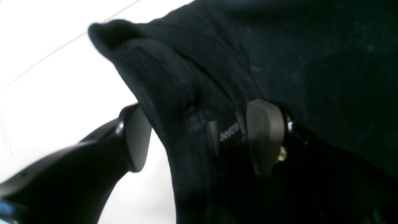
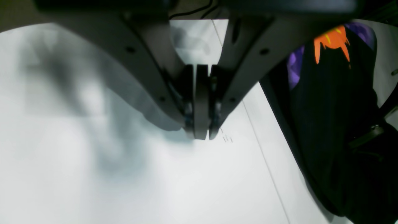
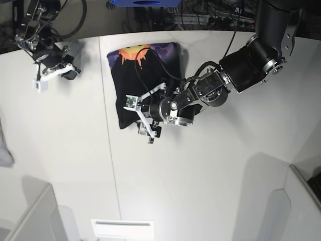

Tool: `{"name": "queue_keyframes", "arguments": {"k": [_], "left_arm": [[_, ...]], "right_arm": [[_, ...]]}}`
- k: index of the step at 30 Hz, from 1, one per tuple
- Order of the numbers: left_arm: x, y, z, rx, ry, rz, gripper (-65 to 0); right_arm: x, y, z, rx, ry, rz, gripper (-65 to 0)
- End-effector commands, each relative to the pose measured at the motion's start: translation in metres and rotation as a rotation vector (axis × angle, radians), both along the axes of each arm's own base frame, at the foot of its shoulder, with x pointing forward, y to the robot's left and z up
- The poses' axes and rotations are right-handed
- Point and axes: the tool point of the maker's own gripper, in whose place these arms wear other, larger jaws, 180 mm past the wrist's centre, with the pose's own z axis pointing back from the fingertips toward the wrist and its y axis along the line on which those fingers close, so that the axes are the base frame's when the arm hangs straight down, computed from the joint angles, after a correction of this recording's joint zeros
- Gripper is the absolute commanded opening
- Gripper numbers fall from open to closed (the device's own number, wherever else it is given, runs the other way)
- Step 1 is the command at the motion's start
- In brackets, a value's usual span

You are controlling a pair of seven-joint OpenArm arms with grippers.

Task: Fold the T-shirt properly
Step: 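Drag the bundle with the left gripper and smooth it flat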

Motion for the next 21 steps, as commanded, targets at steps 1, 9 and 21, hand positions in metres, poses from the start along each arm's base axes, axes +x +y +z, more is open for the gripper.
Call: {"name": "queue_keyframes", "arguments": {"k": [1,9,21], "left_arm": [[0.015,0.001,0.016,0.003,-0.051,-0.002,-19.4],[0.037,-0.014,0.066,-0.132,-0.129,0.046,-19.1],[0.047,-0.005,0.167,-0.431,-0.281,0.179,-19.3]], "right_arm": [[0.007,-0.002,0.008,-0.009,-0.038,0.005,-65.0],[0.006,-0.002,0.008,-0.008,-0.035,0.008,-65.0],[0.002,-0.009,0.015,-0.042,-0.057,0.006,-65.0]]}}
